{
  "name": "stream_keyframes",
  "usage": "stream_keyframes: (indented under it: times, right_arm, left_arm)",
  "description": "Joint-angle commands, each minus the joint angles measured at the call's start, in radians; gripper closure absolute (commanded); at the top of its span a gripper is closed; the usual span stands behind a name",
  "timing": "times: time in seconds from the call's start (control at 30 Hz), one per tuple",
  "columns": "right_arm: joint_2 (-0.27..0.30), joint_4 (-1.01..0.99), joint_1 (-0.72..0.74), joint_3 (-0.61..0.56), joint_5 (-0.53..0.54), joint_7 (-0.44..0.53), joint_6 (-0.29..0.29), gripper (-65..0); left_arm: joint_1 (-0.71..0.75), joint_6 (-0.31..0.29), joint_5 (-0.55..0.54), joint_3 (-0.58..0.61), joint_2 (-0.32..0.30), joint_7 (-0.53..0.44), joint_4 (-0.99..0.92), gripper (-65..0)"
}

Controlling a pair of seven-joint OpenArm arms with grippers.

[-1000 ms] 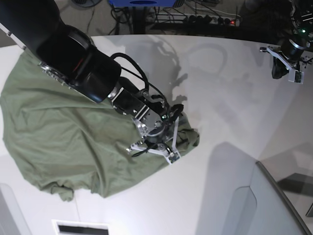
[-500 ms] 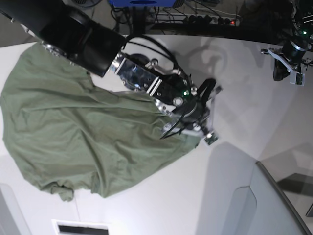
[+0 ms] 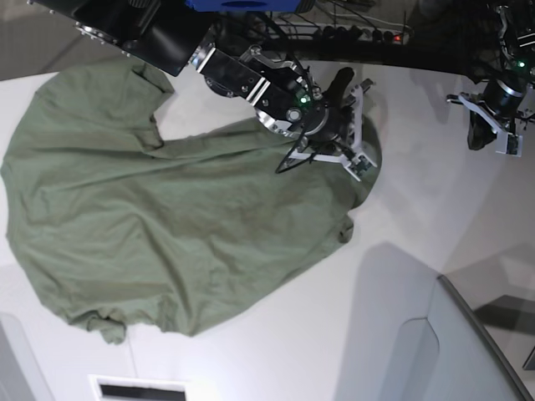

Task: Layout the t-shirt on the table in an organized manner, then fold the t-shirt properly
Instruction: 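Lift the right gripper away from the shirt toward the left gripper, then grasp the green shirt edge with the right gripper and drag it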

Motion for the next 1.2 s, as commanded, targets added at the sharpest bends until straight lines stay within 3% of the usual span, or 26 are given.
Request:
stream_keyframes:
  times: [0.0,0.03,0.1,0.17,0.27,0.37,0.4,0.53,0.63,0.73,0.9,1.17]
  right_arm:
    - [-0.025,0.034,0.018,0.000,0.002,0.028,0.010,-21.5]
    - [-0.023,0.056,0.018,-0.001,0.002,0.028,0.014,-27.9]
    - [-0.020,0.117,0.019,-0.001,0.002,0.017,0.014,-33.3]
    - [0.010,0.212,0.027,0.011,0.001,-0.041,0.010,-33.3]
    - [0.050,0.362,0.022,0.125,0.001,-0.090,0.008,-33.3]
    - [0.093,0.427,-0.018,0.267,0.001,-0.092,0.008,-33.3]
    - [0.104,0.430,-0.030,0.303,0.001,-0.092,0.010,-33.3]
    - [0.145,0.434,-0.076,0.396,0.001,-0.092,0.016,-33.3]
    - [0.178,0.434,-0.091,0.404,0.001,-0.087,0.016,-33.3]
    - [0.208,0.436,-0.105,0.404,0.001,-0.087,0.016,-33.3]
    - [0.248,0.468,-0.118,0.410,-0.001,-0.086,0.016,-33.3]
    - [0.283,0.479,-0.121,0.410,-0.003,-0.086,0.016,-33.3]
  left_arm:
    - [0.008,0.003,-0.017,-0.006,-0.017,-0.021,0.030,0.0]
    - [0.009,0.002,-0.018,-0.006,-0.015,-0.018,0.050,0.0]
    - [0.011,-0.007,-0.030,-0.004,-0.012,0.027,0.092,0.0]
    - [0.009,-0.066,-0.095,-0.012,-0.003,0.125,0.139,0.0]
    - [0.016,-0.171,-0.222,-0.003,-0.001,0.258,0.216,0.0]
    - [0.060,-0.177,-0.227,0.074,0.023,0.300,0.307,0.0]
    - [0.077,-0.177,-0.228,0.093,0.032,0.300,0.336,-5.1]
    - [0.111,-0.177,-0.314,0.156,0.072,0.303,0.369,-40.5]
    - [0.102,-0.177,-0.399,0.208,0.078,0.300,0.270,-54.0]
    - [0.068,-0.177,-0.429,0.248,0.080,0.289,0.139,-54.8]
    - [0.059,-0.177,-0.429,0.257,0.104,0.176,0.053,-54.8]
    - [0.054,-0.177,-0.432,0.248,0.186,0.174,0.038,-54.8]
